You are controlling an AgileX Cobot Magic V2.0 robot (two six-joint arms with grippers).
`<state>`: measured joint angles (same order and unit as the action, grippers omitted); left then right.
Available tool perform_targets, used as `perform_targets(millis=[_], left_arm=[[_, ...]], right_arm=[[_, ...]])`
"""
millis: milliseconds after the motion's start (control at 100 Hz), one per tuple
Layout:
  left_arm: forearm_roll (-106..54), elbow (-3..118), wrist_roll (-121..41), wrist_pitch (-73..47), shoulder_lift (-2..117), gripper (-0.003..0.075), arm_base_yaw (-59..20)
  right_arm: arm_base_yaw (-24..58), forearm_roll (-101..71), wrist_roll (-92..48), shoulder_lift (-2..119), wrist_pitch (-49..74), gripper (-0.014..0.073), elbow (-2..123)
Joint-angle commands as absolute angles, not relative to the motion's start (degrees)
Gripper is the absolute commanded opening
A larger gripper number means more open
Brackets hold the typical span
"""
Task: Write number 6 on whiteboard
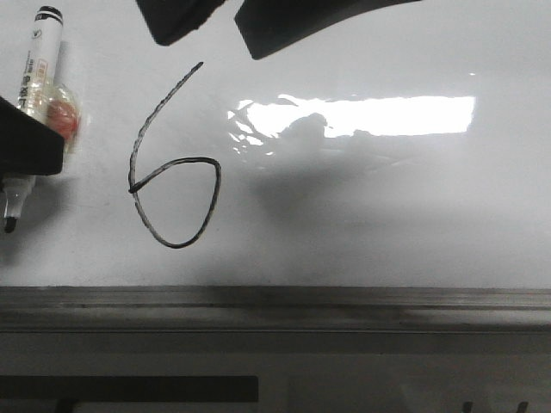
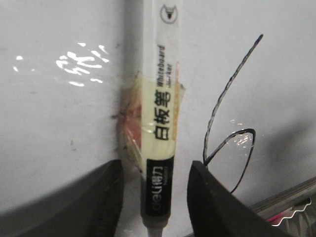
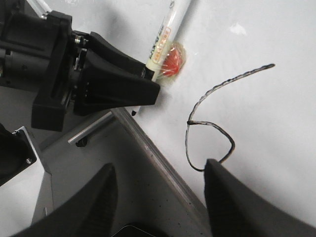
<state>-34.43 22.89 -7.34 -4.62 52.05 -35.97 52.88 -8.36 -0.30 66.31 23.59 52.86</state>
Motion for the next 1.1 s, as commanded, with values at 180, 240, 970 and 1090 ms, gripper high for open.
perform_targets(millis=[180,240,970,1090], left_arm=[[-35.0,24.8,-7.1,-1.3,47.8,0.0318,-35.9],[-34.9,24.8,-7.1,-1.5,45.8,0.0316,-35.9],[-21.7,20.1,-7.3,-3.8,12.4,-0.0019,-35.9],[-21.3,16.9,-7.3,-5.8,8.6,-0.0019,-35.9]], right_arm=[[52.4,-8.1,-0.8,64.9,19.4,0.0255,54.4],[52.4,-8.1,-0.8,64.9,19.4,0.0117,54.4],[52.4,-5.6,-0.8,40.5,-10.4,-0.0064,28.3],[52.4,-5.6,-0.8,32.2,-13.2,-0.0064,21.3]])
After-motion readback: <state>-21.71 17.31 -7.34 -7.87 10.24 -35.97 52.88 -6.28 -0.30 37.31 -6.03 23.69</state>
